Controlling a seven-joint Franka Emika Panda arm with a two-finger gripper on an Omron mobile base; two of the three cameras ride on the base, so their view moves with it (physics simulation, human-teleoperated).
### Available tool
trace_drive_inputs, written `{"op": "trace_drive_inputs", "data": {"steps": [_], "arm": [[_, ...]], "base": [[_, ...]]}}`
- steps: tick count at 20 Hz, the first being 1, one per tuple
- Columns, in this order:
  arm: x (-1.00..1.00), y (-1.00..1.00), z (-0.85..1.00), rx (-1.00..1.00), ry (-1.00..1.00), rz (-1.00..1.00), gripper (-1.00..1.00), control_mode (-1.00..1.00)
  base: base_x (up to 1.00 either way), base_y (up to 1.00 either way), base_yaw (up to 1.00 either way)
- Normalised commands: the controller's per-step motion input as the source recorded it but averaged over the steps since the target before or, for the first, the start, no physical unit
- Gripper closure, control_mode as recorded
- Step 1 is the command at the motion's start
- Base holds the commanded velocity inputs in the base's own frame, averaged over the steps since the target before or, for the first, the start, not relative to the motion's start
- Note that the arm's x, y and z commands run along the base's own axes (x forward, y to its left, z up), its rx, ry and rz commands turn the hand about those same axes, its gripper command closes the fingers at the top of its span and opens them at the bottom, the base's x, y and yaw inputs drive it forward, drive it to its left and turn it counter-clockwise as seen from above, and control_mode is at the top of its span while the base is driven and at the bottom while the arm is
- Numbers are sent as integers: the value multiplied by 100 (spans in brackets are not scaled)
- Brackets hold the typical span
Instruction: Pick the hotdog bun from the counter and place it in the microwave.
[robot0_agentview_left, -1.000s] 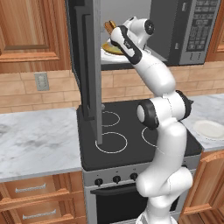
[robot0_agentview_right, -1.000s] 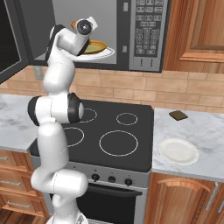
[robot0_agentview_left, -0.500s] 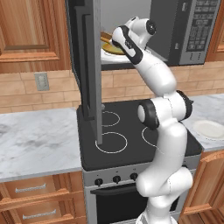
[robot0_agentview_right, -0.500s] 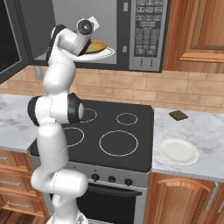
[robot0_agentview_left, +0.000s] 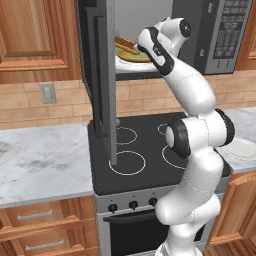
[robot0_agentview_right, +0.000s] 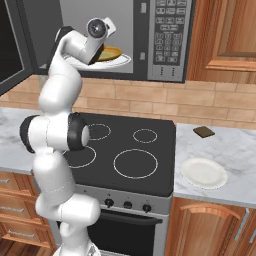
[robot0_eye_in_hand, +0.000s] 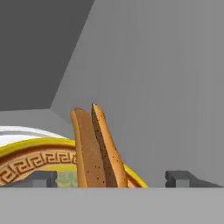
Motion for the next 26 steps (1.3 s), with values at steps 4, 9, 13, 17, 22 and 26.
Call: {"op": "trace_drive_inputs", "data": {"steps": [4,9,13,17,22,26], "arm": [[-100,5,0,15,0,-21,-100,-100],[-100,0,3,18,-2,-26,-100,-100],[-100,0,27,17,-1,-30,-100,-100],[-100,-13,14,16,5,-27,-100,-100],[-100,-15,-6,15,10,-18,-100,-100],[-100,-1,-29,16,7,-8,-100,-100]], "base": [[0,0,0],[0,0,0],[0,0,0],[0,0,0],[0,0,0],[0,0,0]]}}
